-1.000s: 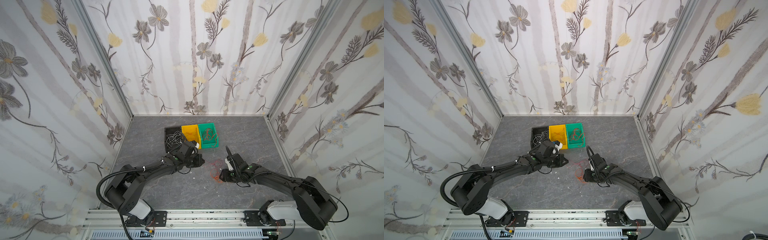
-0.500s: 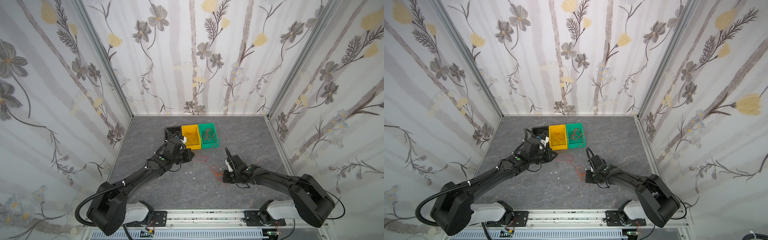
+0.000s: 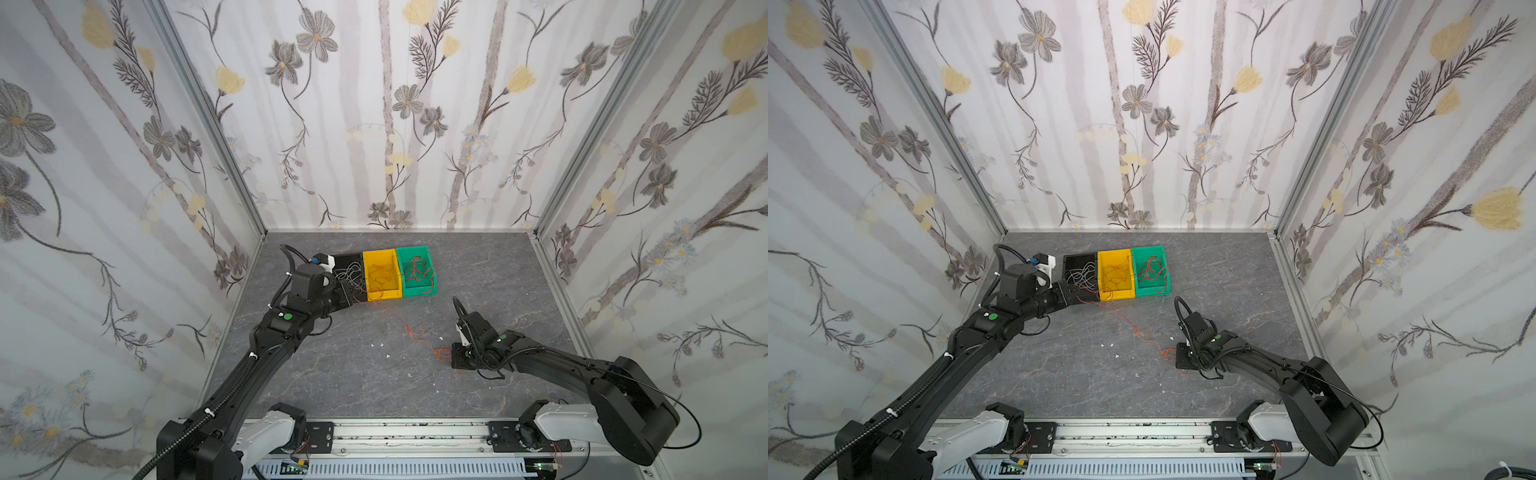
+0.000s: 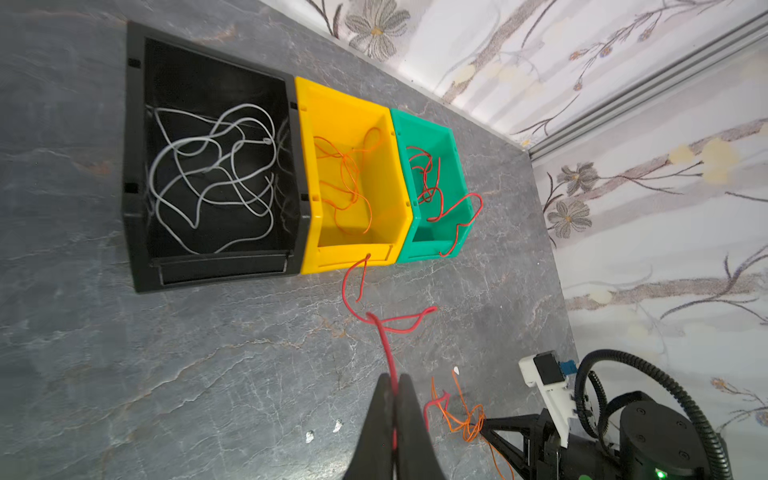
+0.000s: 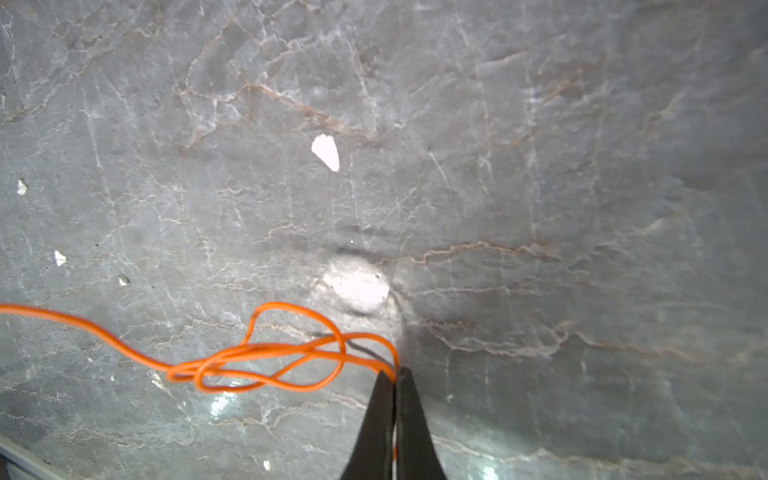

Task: Untangle the cables
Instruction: 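Pull the red wire toward the green bin with left while right holds the orange wire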

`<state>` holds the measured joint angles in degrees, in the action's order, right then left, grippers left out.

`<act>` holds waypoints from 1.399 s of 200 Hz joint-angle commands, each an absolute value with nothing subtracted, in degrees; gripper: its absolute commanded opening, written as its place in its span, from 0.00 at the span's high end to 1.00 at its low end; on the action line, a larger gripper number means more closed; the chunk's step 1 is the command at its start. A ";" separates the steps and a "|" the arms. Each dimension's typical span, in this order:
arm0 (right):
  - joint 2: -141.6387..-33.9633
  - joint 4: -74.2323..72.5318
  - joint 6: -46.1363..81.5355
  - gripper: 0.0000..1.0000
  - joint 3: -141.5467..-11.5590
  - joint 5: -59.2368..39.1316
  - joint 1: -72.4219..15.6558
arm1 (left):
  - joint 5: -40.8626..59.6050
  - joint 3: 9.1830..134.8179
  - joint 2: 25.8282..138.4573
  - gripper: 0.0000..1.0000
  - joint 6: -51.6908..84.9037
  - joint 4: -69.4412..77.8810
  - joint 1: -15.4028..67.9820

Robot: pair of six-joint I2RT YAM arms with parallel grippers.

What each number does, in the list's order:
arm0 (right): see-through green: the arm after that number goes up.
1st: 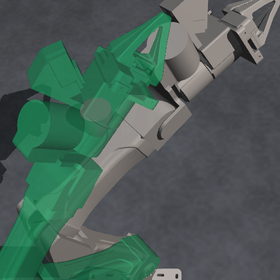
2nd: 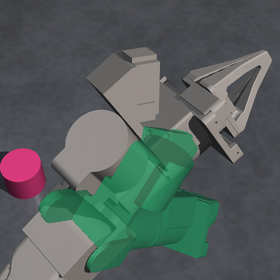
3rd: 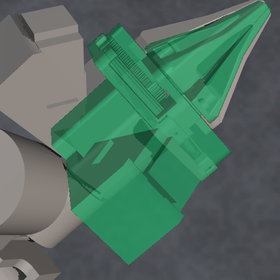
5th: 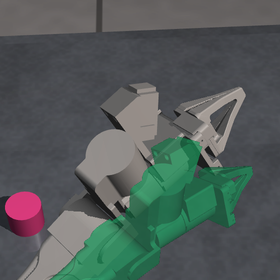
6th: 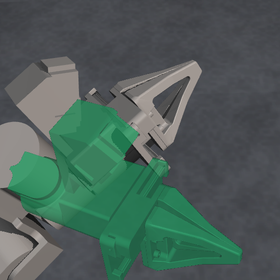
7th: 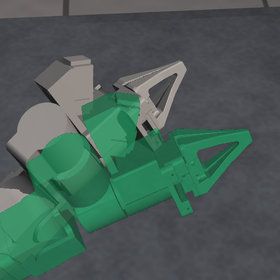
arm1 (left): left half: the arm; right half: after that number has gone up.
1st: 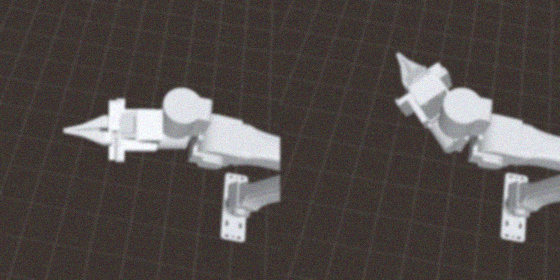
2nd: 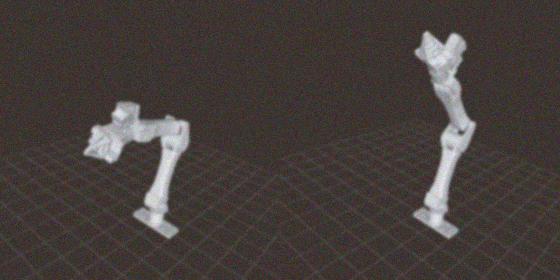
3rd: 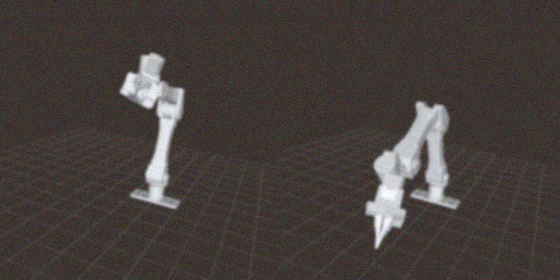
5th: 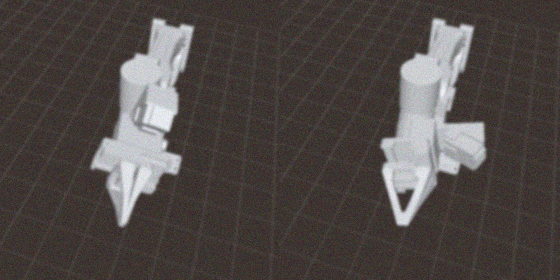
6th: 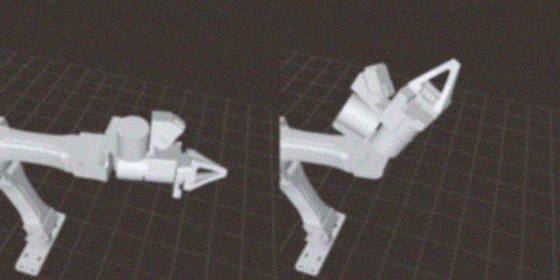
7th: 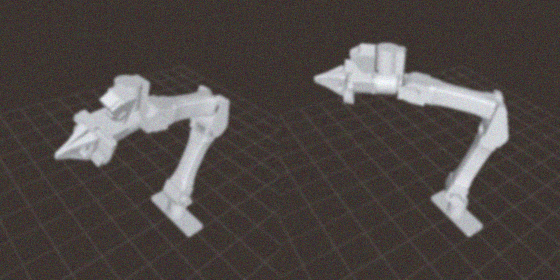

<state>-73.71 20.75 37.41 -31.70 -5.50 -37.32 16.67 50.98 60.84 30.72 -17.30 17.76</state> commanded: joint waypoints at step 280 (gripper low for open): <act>-67.11 22.07 34.44 0.69 -33.23 -10.58 -32.88 | 21.17 94.62 102.07 1.00 26.78 -18.60 24.53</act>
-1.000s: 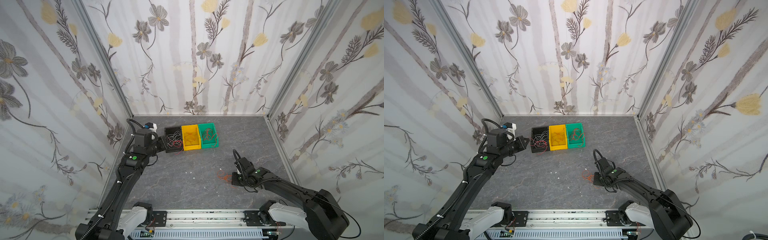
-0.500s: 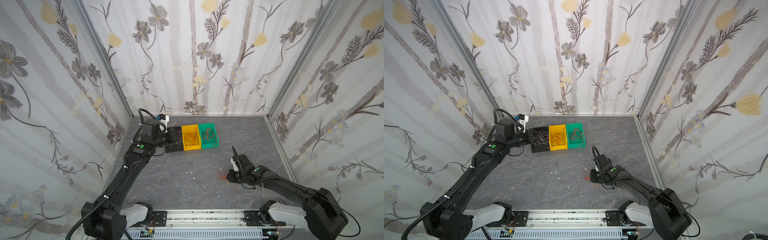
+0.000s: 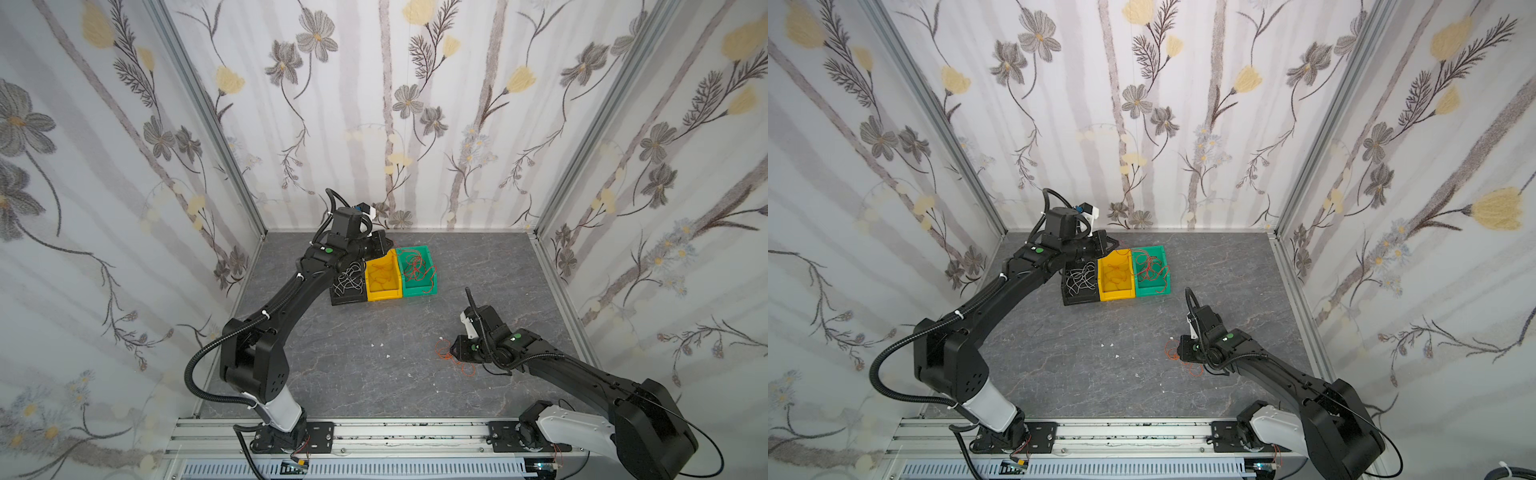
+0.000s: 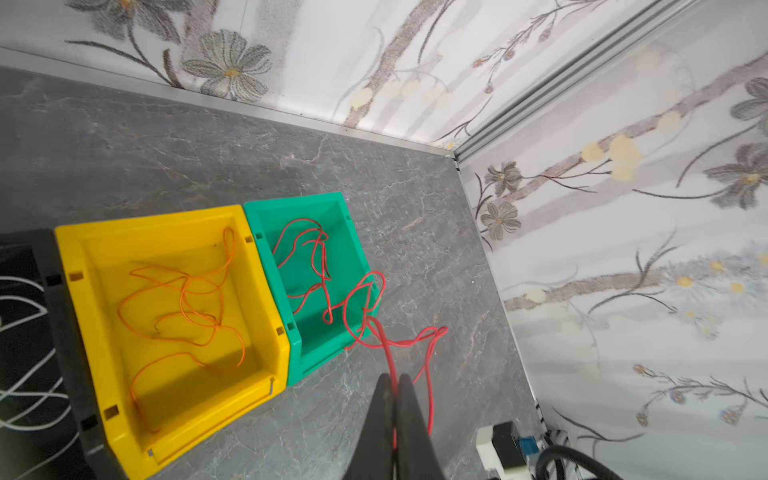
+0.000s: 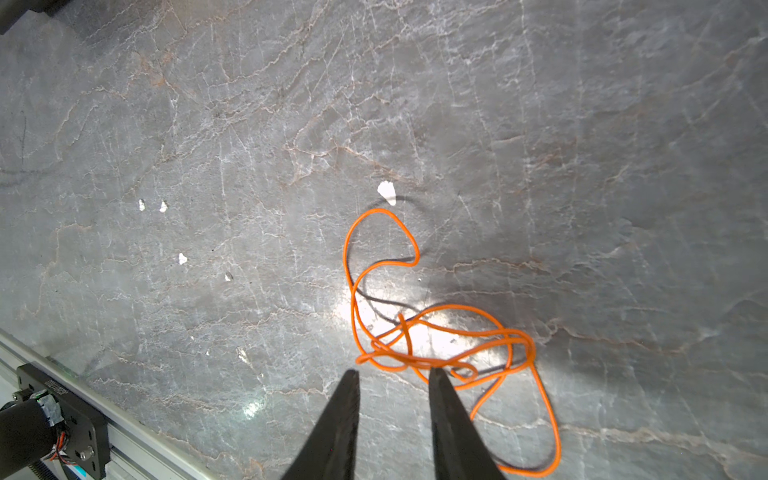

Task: Untangle the cables
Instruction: 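Pull the red wire toward the green bin with left while right holds the orange wire, then lower the red wire into the green bin and open the left gripper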

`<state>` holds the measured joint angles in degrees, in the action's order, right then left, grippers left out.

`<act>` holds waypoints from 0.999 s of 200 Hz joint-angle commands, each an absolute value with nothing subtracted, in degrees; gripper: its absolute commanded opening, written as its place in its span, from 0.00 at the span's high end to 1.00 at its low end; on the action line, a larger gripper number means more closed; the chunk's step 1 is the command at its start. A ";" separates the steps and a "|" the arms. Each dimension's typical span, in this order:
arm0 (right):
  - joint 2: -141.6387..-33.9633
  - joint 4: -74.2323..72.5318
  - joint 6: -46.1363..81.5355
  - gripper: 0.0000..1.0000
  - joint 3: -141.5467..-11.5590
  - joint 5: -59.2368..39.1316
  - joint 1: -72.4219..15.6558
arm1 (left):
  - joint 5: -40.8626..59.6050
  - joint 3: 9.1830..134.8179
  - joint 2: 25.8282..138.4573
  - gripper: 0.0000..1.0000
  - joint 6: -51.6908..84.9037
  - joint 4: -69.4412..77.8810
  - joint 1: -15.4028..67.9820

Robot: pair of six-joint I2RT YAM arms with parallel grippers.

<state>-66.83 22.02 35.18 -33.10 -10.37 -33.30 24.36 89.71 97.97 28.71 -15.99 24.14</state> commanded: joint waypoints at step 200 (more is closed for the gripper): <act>-71.10 17.49 31.99 0.71 -31.11 -15.71 -27.16 | 9.24 131.99 138.37 1.00 20.92 -40.53 32.40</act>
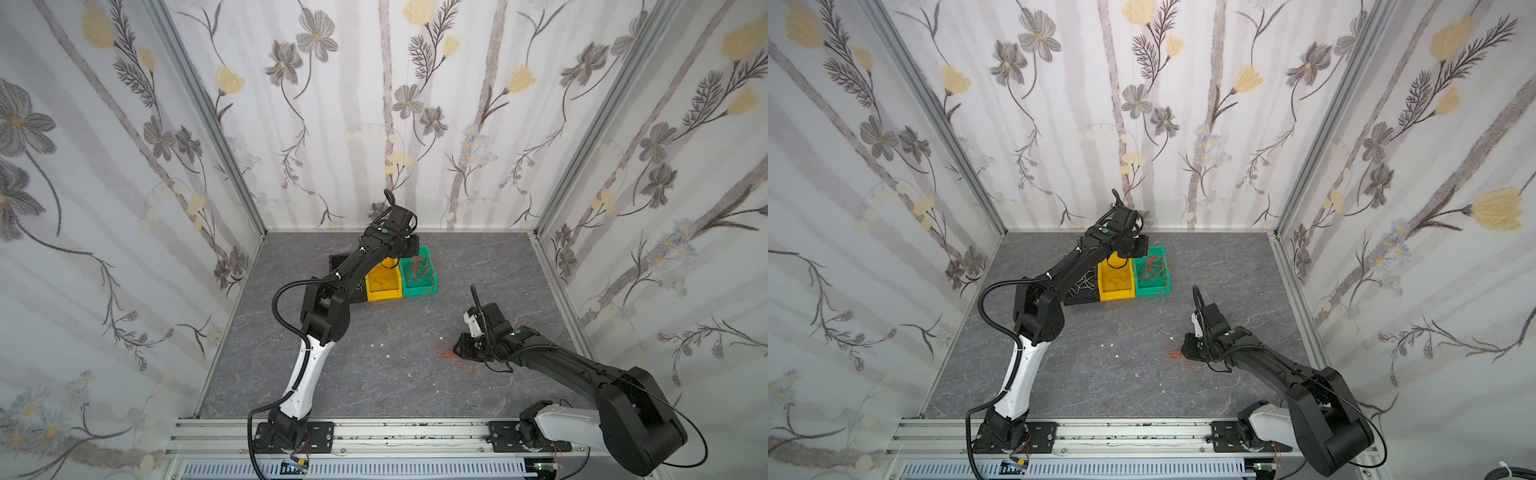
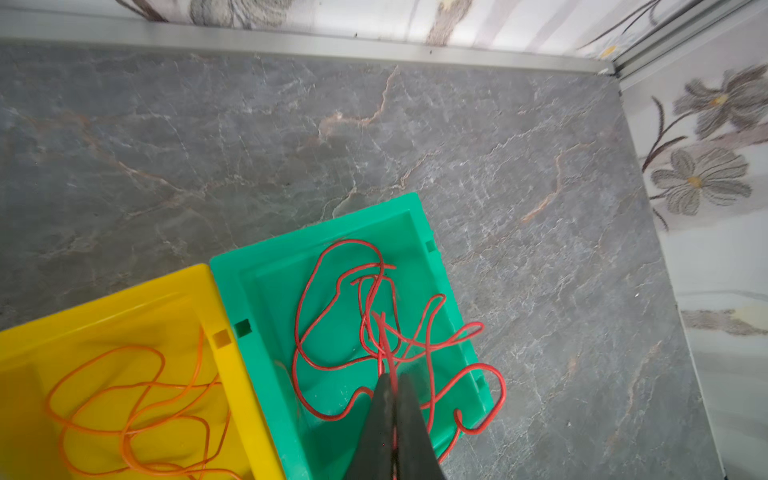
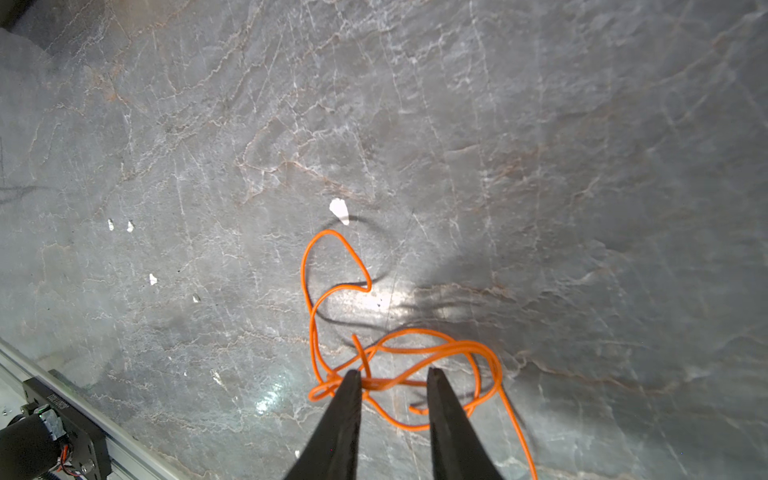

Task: Untangle the cables
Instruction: 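Lower the red wire into the green bin and open the left gripper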

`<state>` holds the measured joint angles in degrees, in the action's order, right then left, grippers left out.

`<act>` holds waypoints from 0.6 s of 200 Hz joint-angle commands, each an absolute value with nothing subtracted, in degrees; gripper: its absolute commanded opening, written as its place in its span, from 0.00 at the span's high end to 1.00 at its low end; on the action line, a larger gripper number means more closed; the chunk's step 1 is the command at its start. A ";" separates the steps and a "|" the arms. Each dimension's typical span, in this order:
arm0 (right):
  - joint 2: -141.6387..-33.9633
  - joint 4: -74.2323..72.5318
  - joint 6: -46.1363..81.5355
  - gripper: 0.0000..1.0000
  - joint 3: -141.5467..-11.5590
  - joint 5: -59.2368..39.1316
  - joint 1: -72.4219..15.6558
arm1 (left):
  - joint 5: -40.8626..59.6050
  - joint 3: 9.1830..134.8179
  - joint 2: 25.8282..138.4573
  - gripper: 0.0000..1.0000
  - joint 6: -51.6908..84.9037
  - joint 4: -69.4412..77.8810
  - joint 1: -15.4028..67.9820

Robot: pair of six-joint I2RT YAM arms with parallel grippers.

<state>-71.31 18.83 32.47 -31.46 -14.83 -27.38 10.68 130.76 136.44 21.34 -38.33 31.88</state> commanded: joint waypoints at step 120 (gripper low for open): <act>-70.58 16.46 32.07 0.71 -30.20 -16.24 -26.90 | -6.58 136.49 141.94 0.95 17.40 -49.84 32.26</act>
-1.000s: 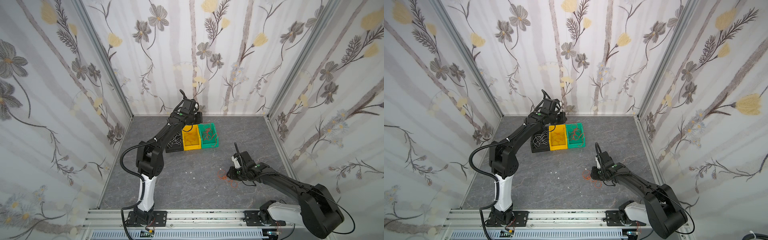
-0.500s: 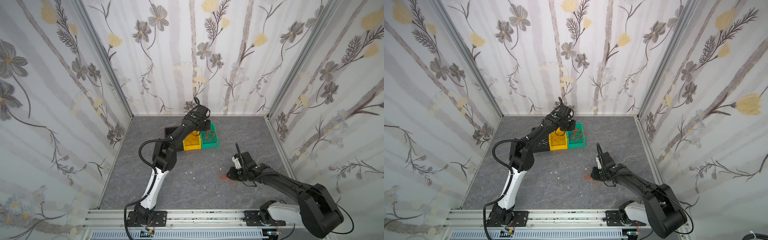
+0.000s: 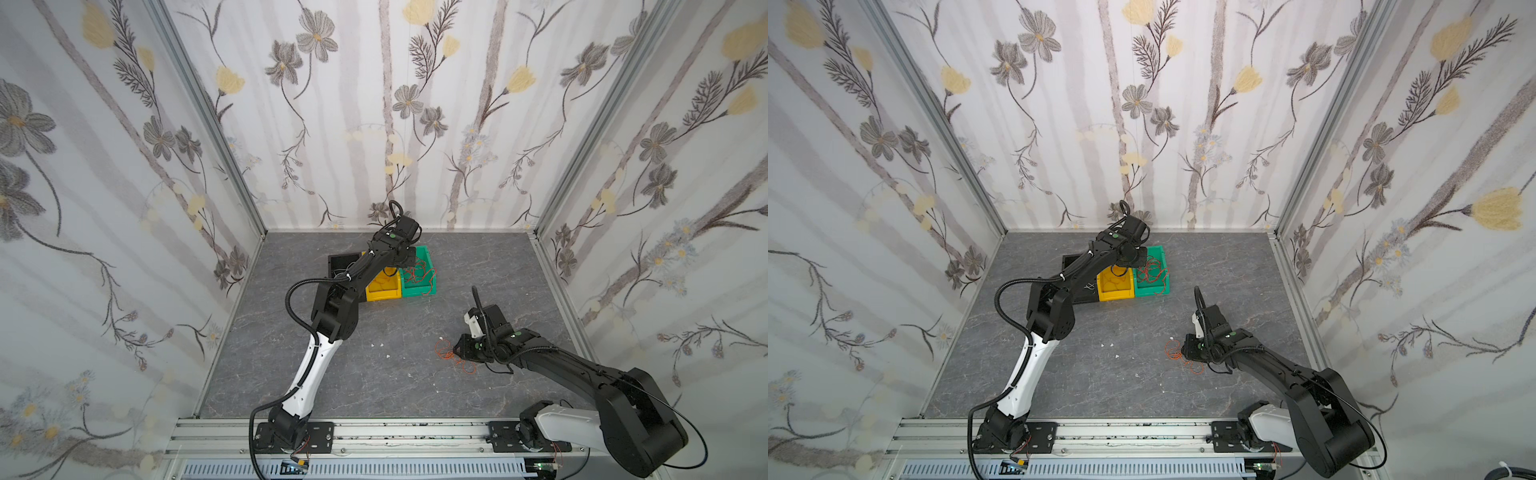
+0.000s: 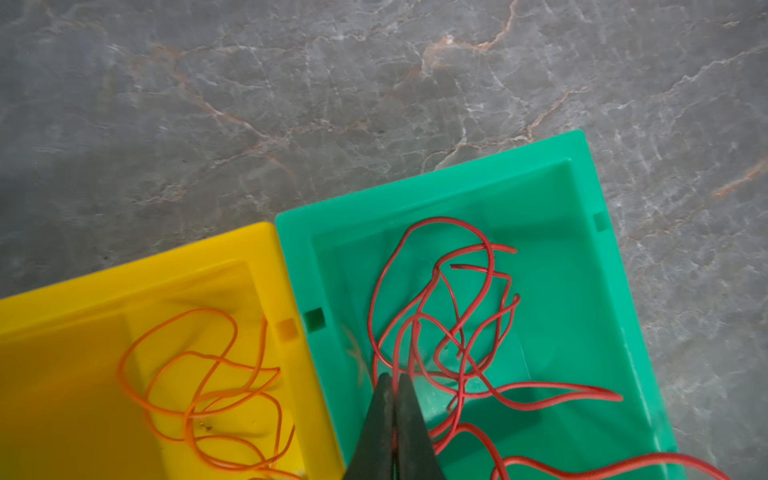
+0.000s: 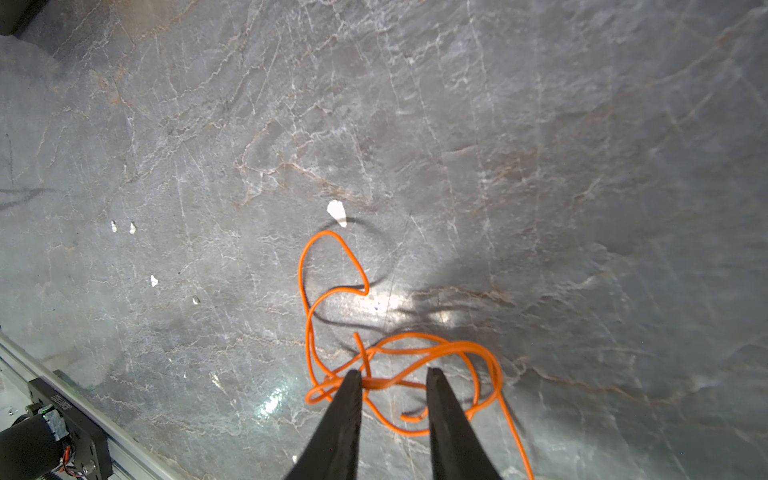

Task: Untangle the cables
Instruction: 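Lower the red wire into the green bin and open the left gripper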

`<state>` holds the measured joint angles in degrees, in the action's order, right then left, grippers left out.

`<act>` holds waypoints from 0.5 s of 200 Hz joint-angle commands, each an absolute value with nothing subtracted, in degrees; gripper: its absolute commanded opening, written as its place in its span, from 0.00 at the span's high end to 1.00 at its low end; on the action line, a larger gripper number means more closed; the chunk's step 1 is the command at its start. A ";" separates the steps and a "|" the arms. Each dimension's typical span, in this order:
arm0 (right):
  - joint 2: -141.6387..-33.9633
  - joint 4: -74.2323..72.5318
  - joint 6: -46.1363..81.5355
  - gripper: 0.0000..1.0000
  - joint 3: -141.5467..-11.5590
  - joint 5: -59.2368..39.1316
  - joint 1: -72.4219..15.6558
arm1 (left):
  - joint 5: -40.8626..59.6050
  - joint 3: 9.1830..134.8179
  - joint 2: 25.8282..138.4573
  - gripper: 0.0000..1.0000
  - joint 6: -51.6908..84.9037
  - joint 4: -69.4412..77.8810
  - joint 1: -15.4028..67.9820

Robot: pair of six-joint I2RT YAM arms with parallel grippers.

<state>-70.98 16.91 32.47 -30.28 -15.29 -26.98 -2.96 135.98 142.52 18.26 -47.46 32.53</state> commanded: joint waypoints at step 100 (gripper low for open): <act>-69.26 16.81 32.41 0.70 -30.11 -16.29 -26.92 | -1.40 139.74 139.39 0.57 17.71 -49.84 32.84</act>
<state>-69.76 16.91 32.49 -30.15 -15.75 -26.94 -1.28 138.76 141.88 18.00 -49.56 32.69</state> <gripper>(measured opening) 0.298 0.402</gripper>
